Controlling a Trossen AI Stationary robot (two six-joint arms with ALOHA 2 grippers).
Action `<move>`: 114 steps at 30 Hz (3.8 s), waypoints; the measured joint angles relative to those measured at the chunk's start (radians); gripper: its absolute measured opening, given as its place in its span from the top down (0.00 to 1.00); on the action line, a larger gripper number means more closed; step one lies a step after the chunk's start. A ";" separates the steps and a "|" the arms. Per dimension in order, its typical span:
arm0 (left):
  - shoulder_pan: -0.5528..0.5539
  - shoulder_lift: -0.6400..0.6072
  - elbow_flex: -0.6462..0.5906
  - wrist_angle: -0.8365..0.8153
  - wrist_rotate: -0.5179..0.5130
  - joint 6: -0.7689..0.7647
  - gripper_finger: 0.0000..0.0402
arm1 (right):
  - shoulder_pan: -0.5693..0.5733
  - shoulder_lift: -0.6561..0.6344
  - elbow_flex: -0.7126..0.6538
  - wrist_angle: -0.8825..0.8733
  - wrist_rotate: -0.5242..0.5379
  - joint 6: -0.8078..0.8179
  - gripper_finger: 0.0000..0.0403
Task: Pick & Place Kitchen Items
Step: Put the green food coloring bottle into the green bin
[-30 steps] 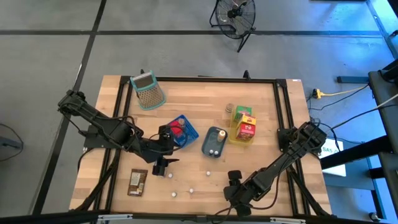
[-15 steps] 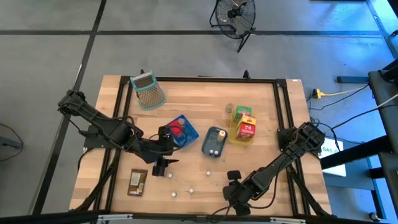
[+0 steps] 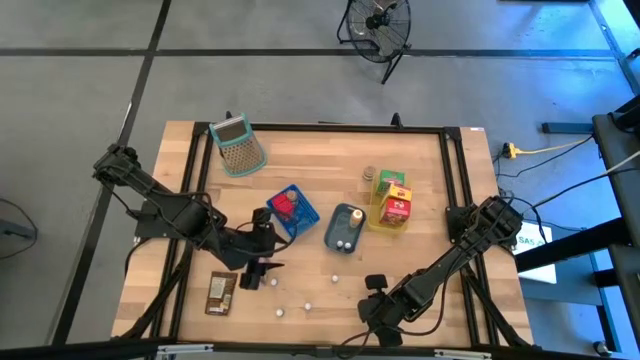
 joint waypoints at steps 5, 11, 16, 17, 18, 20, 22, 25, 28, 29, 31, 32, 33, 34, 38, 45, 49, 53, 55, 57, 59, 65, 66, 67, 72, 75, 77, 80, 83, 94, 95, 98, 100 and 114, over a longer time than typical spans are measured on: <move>-0.001 0.000 0.000 0.000 0.000 0.000 0.40 | 0.000 0.000 0.014 -0.015 0.000 0.027 0.79; 0.000 0.000 0.000 0.000 0.000 -0.038 0.40 | -0.011 0.000 0.129 -0.208 0.006 0.077 0.79; -0.001 0.000 0.000 -0.014 0.000 -0.070 0.40 | -0.039 0.000 0.285 -0.395 0.059 0.068 0.79; -0.001 0.000 0.000 -0.025 0.000 -0.060 0.40 | -0.049 0.000 0.320 -0.431 0.069 0.049 0.79; -0.002 0.000 0.000 -0.042 0.000 -0.052 0.40 | -0.060 0.000 0.355 -0.469 0.075 0.031 0.79; -0.002 0.000 0.000 -0.088 -0.002 -0.045 0.40 | -0.086 0.000 0.418 -0.533 0.089 -0.009 0.79; -0.002 0.000 0.000 -0.134 -0.010 -0.071 0.40 | -0.119 -0.001 0.469 -0.577 0.094 -0.050 0.79; -0.002 0.000 0.000 -0.197 -0.033 -0.161 0.40 | -0.179 -0.001 0.518 -0.607 0.097 -0.106 0.79; -0.009 0.000 0.000 -0.262 -0.063 -0.223 0.40 | -0.248 -0.001 0.534 -0.604 0.093 -0.134 0.79; -0.014 0.000 0.000 -0.283 -0.076 -0.234 0.40 | -0.273 -0.001 0.536 -0.604 0.085 -0.136 0.79; -0.024 0.000 0.000 -0.315 -0.097 -0.247 0.40 | -0.324 -0.001 0.536 -0.598 0.064 -0.135 0.79; -0.030 0.000 0.000 -0.328 -0.107 -0.254 0.40 | -0.348 -0.001 0.536 -0.596 0.060 -0.135 0.79; -0.036 0.000 0.000 -0.339 -0.117 -0.260 0.40 | -0.372 -0.001 0.536 -0.595 0.057 -0.135 0.79; -0.042 0.000 0.000 -0.344 -0.128 -0.263 0.40 | -0.393 -0.001 0.536 -0.590 0.054 -0.136 0.79; -0.061 0.000 0.000 -0.346 -0.150 -0.263 0.40 | -0.467 -0.001 0.536 -0.561 0.004 -0.159 0.79; -0.067 0.000 0.000 -0.397 -0.165 -0.299 0.40 | -0.551 -0.001 0.536 -0.598 -0.018 -0.113 0.79; -0.067 0.000 0.000 -0.445 -0.193 -0.346 0.40 | -0.573 -0.001 0.529 -0.616 -0.019 -0.108 0.79; -0.067 0.000 0.000 -0.485 -0.216 -0.397 0.40 | -0.586 -0.001 0.505 -0.617 -0.019 -0.110 0.79; -0.067 0.000 0.000 -0.514 -0.230 -0.426 0.40 | -0.591 -0.001 0.493 -0.613 -0.019 -0.129 0.79; -0.067 0.000 0.000 -0.535 -0.244 -0.442 0.40 | -0.597 -0.001 0.481 -0.603 -0.018 -0.164 0.79; -0.067 0.000 0.000 -0.537 -0.257 -0.443 0.40 | -0.605 -0.001 0.475 -0.592 -0.019 -0.190 0.79; -0.067 0.000 0.000 -0.536 -0.261 -0.453 0.40 | -0.628 0.025 0.469 -0.588 -0.022 -0.220 0.79; -0.067 0.000 0.000 -0.536 -0.261 -0.457 0.40 | -0.629 0.039 0.469 -0.584 -0.036 -0.229 0.79; -0.067 0.000 0.000 -0.536 -0.261 -0.459 0.40 | -0.629 0.053 0.469 -0.570 -0.048 -0.237 0.79; -0.067 0.000 0.000 -0.536 -0.261 -0.461 0.40 | -0.628 0.103 0.468 -0.552 -0.048 -0.243 0.79; -0.067 0.000 0.000 -0.536 -0.261 -0.456 0.40 | -0.629 0.114 0.468 -0.544 -0.044 -0.252 0.79; -0.067 0.000 0.000 -0.536 -0.261 -0.456 0.40 | -0.629 0.117 0.468 -0.547 -0.044 -0.256 0.79; -0.067 0.000 0.000 -0.536 -0.263 -0.454 0.40 | -0.629 0.120 0.469 -0.534 -0.045 -0.262 0.79; -0.067 0.000 0.000 -0.535 -0.263 -0.454 0.40 | -0.631 0.126 0.469 -0.532 -0.045 -0.262 0.79; -0.071 0.000 0.000 -0.535 -0.263 -0.460 0.40 | -0.636 0.166 0.468 -0.537 -0.073 -0.262 0.79; -0.072 0.000 0.000 -0.535 -0.263 -0.461 0.40 | -0.636 0.171 0.468 -0.532 -0.077 -0.262 0.79; -0.074 0.000 0.000 -0.534 -0.263 -0.461 0.40 | -0.636 0.179 0.469 -0.529 -0.082 -0.262 0.79; -0.075 0.000 0.000 -0.533 -0.263 -0.461 0.40 | -0.636 0.183 0.469 -0.513 -0.087 -0.262 0.79; -0.079 0.000 0.000 -0.531 -0.264 -0.461 0.40 | -0.640 0.226 0.470 -0.492 -0.124 -0.264 0.79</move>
